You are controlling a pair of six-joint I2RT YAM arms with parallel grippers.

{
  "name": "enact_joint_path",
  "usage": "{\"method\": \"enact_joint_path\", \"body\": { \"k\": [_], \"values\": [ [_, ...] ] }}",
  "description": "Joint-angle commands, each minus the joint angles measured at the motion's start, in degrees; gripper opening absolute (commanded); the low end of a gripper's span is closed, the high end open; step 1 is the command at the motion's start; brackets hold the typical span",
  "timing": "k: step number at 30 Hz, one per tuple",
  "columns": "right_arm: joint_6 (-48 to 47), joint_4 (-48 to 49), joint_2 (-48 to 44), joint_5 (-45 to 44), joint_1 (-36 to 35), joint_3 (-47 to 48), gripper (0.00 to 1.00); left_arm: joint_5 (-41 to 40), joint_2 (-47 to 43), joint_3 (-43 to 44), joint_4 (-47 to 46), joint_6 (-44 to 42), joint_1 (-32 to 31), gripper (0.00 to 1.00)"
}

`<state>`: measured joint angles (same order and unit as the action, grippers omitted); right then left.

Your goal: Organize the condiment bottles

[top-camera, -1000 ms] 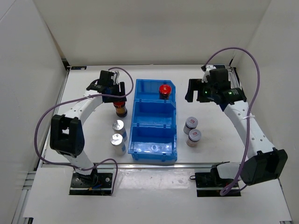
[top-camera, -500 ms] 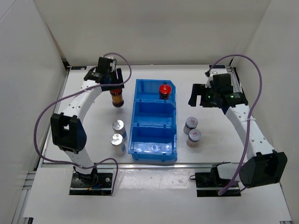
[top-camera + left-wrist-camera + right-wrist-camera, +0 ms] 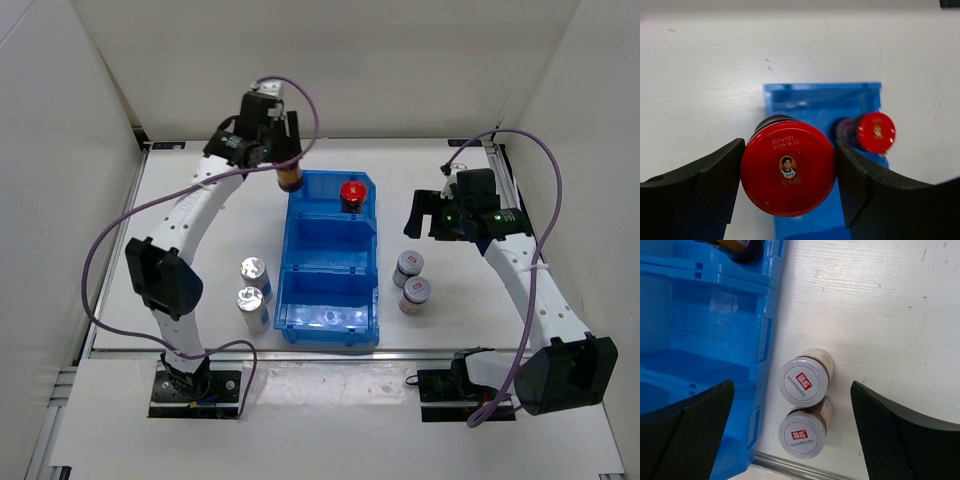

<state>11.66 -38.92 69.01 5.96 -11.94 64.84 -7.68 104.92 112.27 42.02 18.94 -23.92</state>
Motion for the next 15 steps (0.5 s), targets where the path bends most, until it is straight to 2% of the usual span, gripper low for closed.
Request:
{"method": "enact_joint_path", "body": {
  "k": [1,15],
  "values": [
    [0.56,-0.11,-1.95,-0.07,0.34,-0.77,1.0,2.58,0.36,3.04,-3.96,-0.57,-3.67,0.11],
    [0.56,-2.92,-5.73,-0.07,1.4,-4.19,1.0,5.74,8.8,-1.0,-6.42,-1.1,-4.47,0.11]
  ]
}}
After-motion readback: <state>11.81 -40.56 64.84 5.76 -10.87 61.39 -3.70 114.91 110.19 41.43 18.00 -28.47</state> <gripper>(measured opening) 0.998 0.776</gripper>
